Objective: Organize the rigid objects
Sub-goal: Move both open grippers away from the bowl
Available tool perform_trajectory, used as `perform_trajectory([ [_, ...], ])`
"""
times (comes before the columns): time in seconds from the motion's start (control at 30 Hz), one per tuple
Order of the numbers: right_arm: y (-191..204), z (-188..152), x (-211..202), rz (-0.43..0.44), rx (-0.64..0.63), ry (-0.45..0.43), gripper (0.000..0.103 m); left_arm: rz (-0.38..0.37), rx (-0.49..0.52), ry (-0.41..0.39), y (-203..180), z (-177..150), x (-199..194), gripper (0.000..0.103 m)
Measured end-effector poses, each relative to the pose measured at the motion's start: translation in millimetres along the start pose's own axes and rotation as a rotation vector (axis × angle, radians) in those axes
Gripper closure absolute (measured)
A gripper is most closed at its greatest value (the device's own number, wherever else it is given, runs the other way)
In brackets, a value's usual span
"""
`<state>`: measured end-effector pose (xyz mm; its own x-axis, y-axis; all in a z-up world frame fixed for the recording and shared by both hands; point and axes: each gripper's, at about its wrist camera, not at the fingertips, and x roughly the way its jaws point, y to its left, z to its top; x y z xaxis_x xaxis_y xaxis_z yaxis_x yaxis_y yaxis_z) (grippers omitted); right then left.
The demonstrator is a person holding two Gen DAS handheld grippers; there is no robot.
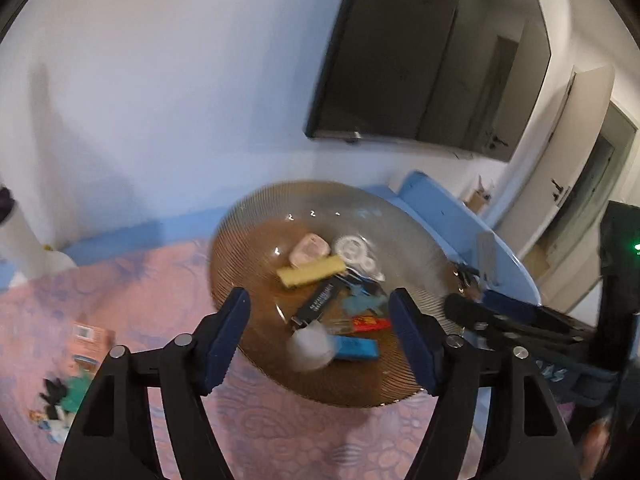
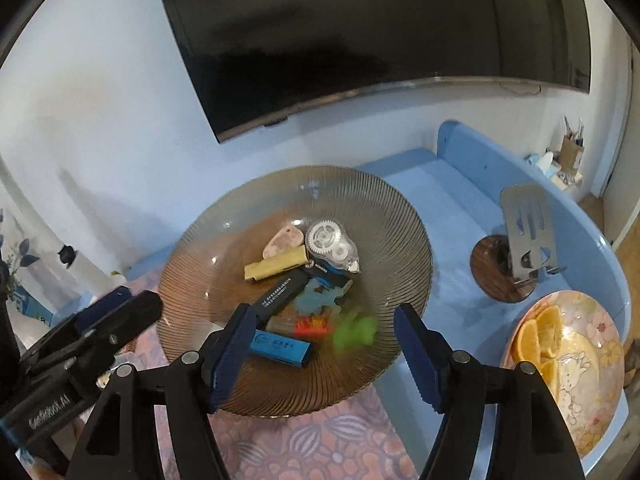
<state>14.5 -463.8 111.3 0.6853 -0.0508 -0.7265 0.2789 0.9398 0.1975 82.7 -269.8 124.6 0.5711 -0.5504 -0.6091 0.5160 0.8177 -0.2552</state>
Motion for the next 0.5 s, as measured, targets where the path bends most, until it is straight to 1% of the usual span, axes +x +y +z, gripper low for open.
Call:
perform_trajectory([
  [0.1, 1.1, -3.1, -17.8, -0.009, -0.016, -0.038, 0.033, 0.001, -0.012, -0.006, 12.6, -4.1, -19.6, 0.033],
  [0.13, 2.2, -3.6, -21.7, 0.006, -0.016, -0.043, 0.033, 0.001, -0.021, -0.020, 17.9, -6.2, -29.7, 0.033],
  [0.2, 9.4, -5.5, -31.8, 0.049, -0.024, -0.057, 0.033, 0.031, -0.020, -0.054, 27.3, -10.2, -51.9, 0.033],
  [0.3, 35.0, -14.1, -47.2, 0.096, -0.079, -0.070, 0.033, 0.088, 0.001, -0.085, 39.1, -20.0, -81.4, 0.032],
  [0.33, 47.8, -19.3, -52.4, 0.113, -0.108, -0.075, 0.033, 0.105, 0.003, -0.092, 43.9, -23.6, -90.5, 0.030],
  [0.37, 61.5, -25.4, -56.5, 0.133, -0.138, -0.079, 0.033, 0.124, 0.003, -0.099, 48.5, -29.0, -99.0, 0.026],
  [0.4, 70.8, -30.1, -58.0, 0.145, -0.158, -0.079, 0.032, 0.144, -0.002, -0.110, 54.6, -36.2, -108.5, 0.022],
  [0.5, 107.0, -55.0, -55.4, 0.188, -0.245, -0.056, 0.026, 0.209, -0.038, -0.122, 83.3, -67.3, -132.9, 0.019],
])
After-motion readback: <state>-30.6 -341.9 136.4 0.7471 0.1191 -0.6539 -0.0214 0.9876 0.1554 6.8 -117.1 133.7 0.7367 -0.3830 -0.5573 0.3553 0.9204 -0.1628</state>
